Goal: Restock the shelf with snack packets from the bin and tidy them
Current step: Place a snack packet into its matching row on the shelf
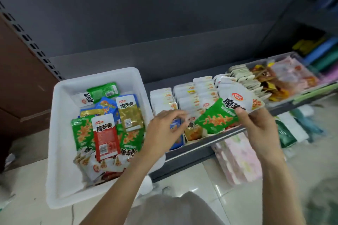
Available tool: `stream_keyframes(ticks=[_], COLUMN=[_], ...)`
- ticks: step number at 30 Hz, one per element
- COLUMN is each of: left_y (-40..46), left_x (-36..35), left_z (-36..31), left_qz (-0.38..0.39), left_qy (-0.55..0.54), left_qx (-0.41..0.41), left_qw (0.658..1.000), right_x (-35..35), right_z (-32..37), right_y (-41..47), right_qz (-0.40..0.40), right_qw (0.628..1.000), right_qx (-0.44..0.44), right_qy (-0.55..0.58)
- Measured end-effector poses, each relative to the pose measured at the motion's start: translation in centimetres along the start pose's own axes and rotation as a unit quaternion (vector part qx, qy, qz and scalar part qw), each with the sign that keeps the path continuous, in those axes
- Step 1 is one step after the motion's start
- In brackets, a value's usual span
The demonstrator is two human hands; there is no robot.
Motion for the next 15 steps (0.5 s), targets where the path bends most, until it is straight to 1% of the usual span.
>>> stream_keyframes(ticks=[2,4,6,8,10,12,14,15], left_y=[0.1,-0.2,-0.5,-0.6,-0.5,-0.4,-0.4,-0.4], left_x=[-2.2,-4.1,-5.3,-5.7,-5.8,-5.8,-5.8,-5.7], left_z=[-0.5,-0.7,-0.7,-0.5,-0.2,0.1,0.2,0.2], left_qz=[0.009,0.032,0.044,0.041,0.047,0.057,0.065,0.068], left_qy=[0.106,0.154,0.179,0.194,0.191,0.182,0.175,0.169], left_qx=[-0.034,-0.049,-0.049,-0.040,-0.022,-0.010,-0.011,-0.014], left_qw=[0.994,0.986,0.982,0.979,0.980,0.982,0.982,0.983], right_x=[2.9,3.9,3.3,2.0,0.9,-0.2,-0.6,-0.6], right_z=[0.3,-0.1,-1.6,-3.9,-6.8,-9.2,-10.7,-10.9], right_y=[0.6,1.7,3.1,4.5,5.8,6.6,6.8,6.8], right_qz=[-0.044,-0.048,0.002,0.065,0.111,0.146,0.150,0.130], right_qw=[0.998,0.996,0.997,0.993,0.978,0.950,0.922,0.918], right_qx=[0.028,0.042,0.041,0.017,-0.010,-0.036,-0.059,-0.057], right_qy=[-0.026,-0.061,-0.071,-0.098,-0.175,-0.275,-0.351,-0.370])
Point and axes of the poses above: each hand's wrist, its own y-axis towards the middle knuckle, its own x-axis out of the back of the hand, z = x × y, the point moved 8 cm from there along y, towards the middle knuckle, and after that the axes turned 8 degrees about y, right-handed, at the moved point
